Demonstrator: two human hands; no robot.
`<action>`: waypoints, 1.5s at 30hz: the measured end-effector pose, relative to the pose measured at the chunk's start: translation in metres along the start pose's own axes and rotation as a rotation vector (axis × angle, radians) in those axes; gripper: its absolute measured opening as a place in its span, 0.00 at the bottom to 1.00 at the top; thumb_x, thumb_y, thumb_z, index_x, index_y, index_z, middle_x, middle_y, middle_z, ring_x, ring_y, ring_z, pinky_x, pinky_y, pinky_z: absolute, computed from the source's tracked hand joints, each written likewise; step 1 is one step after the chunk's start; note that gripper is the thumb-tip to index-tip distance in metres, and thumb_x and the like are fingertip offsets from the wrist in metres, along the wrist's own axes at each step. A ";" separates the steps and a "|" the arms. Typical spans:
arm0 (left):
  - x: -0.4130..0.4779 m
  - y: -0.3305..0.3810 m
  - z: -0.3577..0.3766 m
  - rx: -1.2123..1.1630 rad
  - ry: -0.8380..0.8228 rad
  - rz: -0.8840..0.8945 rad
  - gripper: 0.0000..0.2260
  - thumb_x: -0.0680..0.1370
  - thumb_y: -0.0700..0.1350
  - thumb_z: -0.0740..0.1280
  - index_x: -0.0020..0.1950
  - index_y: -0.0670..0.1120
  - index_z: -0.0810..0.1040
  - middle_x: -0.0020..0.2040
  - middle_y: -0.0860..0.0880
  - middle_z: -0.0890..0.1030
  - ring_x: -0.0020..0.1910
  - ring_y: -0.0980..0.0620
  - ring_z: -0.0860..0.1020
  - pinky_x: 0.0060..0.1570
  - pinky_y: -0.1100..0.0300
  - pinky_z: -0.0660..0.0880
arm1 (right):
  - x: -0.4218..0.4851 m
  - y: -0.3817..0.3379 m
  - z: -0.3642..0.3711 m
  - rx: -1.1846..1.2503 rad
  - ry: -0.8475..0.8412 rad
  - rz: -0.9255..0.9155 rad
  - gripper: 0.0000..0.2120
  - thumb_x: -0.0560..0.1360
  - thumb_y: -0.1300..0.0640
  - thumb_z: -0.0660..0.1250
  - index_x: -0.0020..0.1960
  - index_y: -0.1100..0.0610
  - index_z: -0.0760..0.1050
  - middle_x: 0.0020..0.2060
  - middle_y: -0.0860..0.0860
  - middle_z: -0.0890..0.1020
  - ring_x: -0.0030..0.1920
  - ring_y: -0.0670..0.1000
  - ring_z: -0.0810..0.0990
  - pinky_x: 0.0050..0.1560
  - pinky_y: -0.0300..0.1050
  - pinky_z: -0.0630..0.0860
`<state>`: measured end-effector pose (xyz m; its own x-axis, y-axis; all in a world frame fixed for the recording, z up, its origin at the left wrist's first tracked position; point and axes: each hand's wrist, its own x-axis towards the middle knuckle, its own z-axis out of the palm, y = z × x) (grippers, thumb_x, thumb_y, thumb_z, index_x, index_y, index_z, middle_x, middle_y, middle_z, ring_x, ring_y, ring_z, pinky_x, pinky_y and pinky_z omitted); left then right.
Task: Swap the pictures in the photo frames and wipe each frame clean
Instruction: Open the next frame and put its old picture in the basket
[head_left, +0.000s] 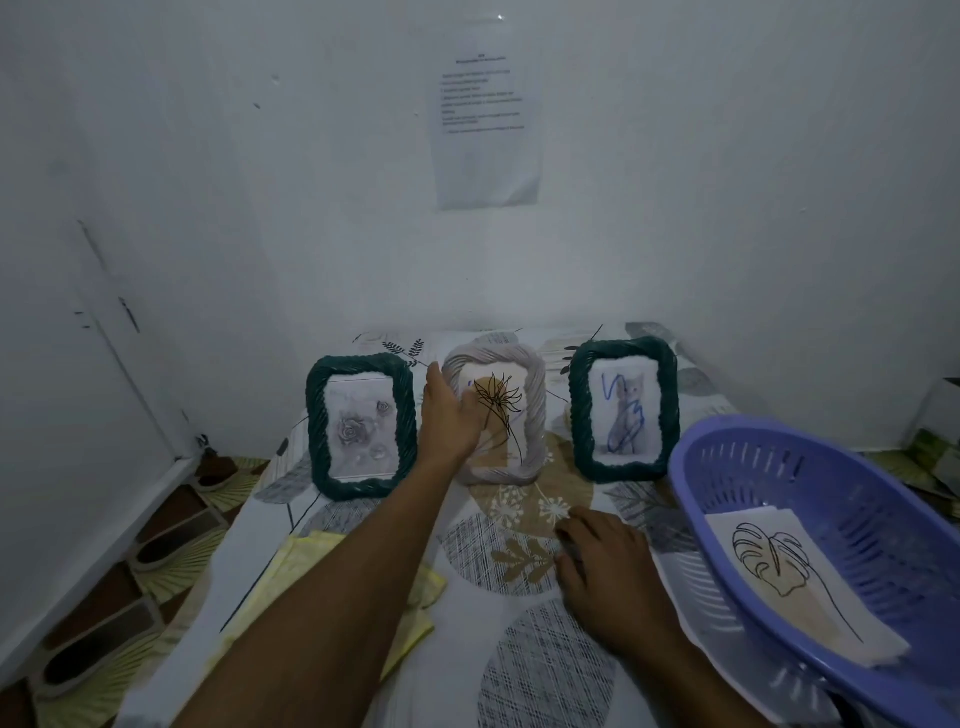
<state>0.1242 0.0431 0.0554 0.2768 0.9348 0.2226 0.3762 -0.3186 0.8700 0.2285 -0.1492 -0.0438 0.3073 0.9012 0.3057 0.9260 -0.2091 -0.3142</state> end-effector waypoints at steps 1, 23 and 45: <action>0.002 -0.001 0.002 0.000 0.016 -0.010 0.25 0.82 0.46 0.57 0.77 0.43 0.52 0.76 0.44 0.59 0.73 0.44 0.61 0.68 0.51 0.61 | 0.000 0.000 0.000 0.005 -0.006 0.000 0.16 0.79 0.49 0.54 0.64 0.48 0.72 0.65 0.46 0.72 0.66 0.47 0.68 0.65 0.46 0.60; -0.069 -0.006 -0.073 -0.550 -0.112 -0.056 0.08 0.80 0.38 0.62 0.58 0.45 0.71 0.51 0.44 0.84 0.49 0.44 0.81 0.45 0.49 0.79 | 0.007 -0.024 -0.047 0.527 0.250 0.079 0.14 0.80 0.54 0.61 0.65 0.54 0.73 0.56 0.48 0.80 0.54 0.45 0.78 0.52 0.40 0.76; -0.132 0.039 -0.077 -0.533 -0.140 -0.073 0.09 0.79 0.44 0.64 0.41 0.43 0.70 0.39 0.41 0.78 0.38 0.45 0.80 0.34 0.52 0.79 | -0.013 -0.106 -0.081 0.422 0.271 -0.072 0.21 0.69 0.41 0.71 0.57 0.51 0.78 0.45 0.45 0.78 0.41 0.43 0.78 0.41 0.42 0.79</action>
<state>0.0341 -0.0806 0.0941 0.3950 0.9102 0.1243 -0.0904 -0.0961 0.9913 0.1444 -0.1696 0.0588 0.3436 0.7649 0.5448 0.7947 0.0723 -0.6027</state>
